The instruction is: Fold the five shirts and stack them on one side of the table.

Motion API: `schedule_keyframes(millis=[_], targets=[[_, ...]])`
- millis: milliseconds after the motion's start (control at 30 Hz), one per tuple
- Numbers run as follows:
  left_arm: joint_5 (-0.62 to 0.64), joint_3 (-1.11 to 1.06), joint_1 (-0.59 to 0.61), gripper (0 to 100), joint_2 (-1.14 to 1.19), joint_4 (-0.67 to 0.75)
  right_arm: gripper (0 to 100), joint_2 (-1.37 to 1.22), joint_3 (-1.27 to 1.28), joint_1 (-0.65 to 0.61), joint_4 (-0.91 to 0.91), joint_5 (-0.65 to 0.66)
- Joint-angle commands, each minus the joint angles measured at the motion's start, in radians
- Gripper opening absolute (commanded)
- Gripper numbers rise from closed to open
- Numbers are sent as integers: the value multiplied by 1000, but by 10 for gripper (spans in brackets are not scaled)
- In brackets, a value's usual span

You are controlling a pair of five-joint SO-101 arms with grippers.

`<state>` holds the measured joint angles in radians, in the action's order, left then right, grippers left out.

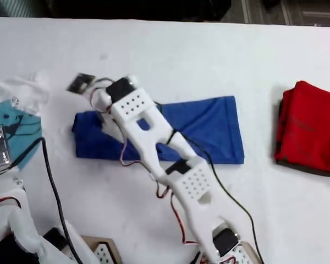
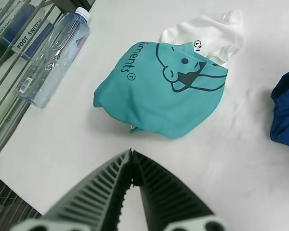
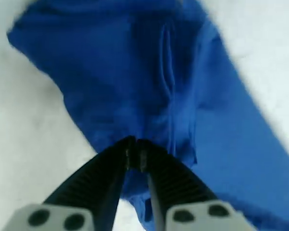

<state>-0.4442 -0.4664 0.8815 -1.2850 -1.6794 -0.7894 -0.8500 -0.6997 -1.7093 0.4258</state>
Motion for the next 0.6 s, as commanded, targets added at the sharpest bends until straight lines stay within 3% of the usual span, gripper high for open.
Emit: schedule_keyframes(millis=[0, 300, 567], targets=[[-14, 3, 1, 24, -4, 0, 19, 77, 120, 71, 47, -2], [-17, 3, -1, 24, -4, 2, 19, 47, 209, 117, -10, -3], [-17, 3, -1, 24, -4, 2, 20, 137, -48, 25, 7, -9]])
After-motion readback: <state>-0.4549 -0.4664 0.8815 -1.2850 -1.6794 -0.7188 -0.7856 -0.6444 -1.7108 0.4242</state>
